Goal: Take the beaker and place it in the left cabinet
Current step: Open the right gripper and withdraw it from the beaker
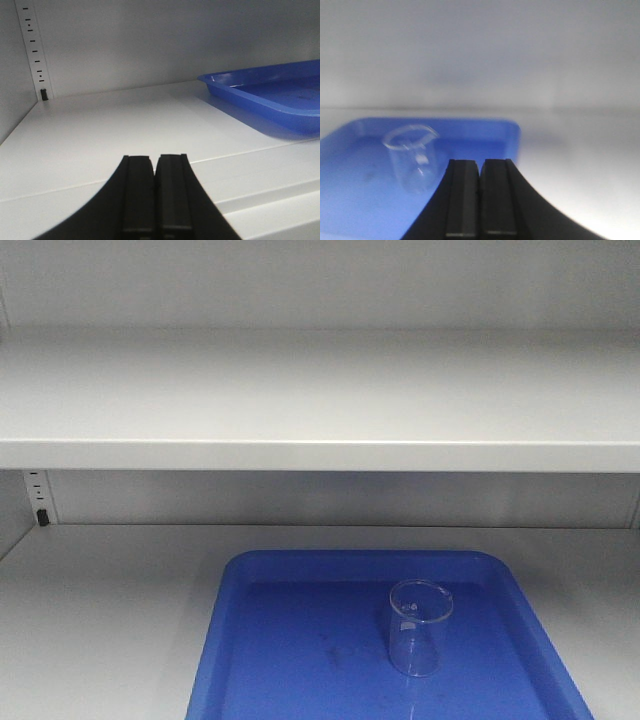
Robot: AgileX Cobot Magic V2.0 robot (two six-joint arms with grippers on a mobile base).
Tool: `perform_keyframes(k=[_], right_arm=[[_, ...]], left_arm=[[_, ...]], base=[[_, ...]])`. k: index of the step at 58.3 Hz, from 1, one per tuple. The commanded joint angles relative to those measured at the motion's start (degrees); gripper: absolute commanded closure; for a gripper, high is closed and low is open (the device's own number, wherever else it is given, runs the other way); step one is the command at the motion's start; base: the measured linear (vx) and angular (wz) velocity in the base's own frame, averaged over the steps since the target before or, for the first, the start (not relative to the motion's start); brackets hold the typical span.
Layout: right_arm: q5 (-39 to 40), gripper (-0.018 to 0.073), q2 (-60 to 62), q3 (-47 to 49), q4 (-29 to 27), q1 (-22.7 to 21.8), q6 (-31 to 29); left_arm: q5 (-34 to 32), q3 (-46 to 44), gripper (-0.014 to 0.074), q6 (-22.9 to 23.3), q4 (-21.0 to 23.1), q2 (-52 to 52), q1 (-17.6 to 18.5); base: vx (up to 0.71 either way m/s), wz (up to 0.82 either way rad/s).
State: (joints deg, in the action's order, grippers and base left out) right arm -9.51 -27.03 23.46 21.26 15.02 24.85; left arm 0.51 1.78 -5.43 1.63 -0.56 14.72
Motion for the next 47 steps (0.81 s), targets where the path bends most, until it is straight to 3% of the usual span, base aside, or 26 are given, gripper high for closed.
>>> perform_keyframes(k=[1,7,13,34,47], right_arm=[[-1.6,0.0568,0.3,1.7,-13.7,-3.6,-15.2],[-4.9,0.0568,3.0,1.7,-20.0,-8.0,-23.2],[-4.7,0.0568,7.4,-0.1,-20.8,-10.7,-23.8],[16.8,0.0568,25.0,-24.3,-24.4,-10.9,-23.2],[9.9,0.0568,28.5,-25.5,-23.9,-10.9,-23.2]], left_arm=[[-4.8,0.9,0.0596,0.2,0.5,-1.1,0.2],[-4.8,0.9,0.0596,0.2,0.5,-1.1,0.2],[-4.8,0.9,0.0596,0.2,0.5,-1.1,0.2],[-4.8,0.9,0.0596,0.2,0.5,-1.1,0.2],[-4.8,0.9,0.0596,0.2,0.5,-1.1,0.2]], base=[[0.00,0.00],[0.00,0.00],[0.00,0.00],[0.00,0.00],[0.00,0.00]])
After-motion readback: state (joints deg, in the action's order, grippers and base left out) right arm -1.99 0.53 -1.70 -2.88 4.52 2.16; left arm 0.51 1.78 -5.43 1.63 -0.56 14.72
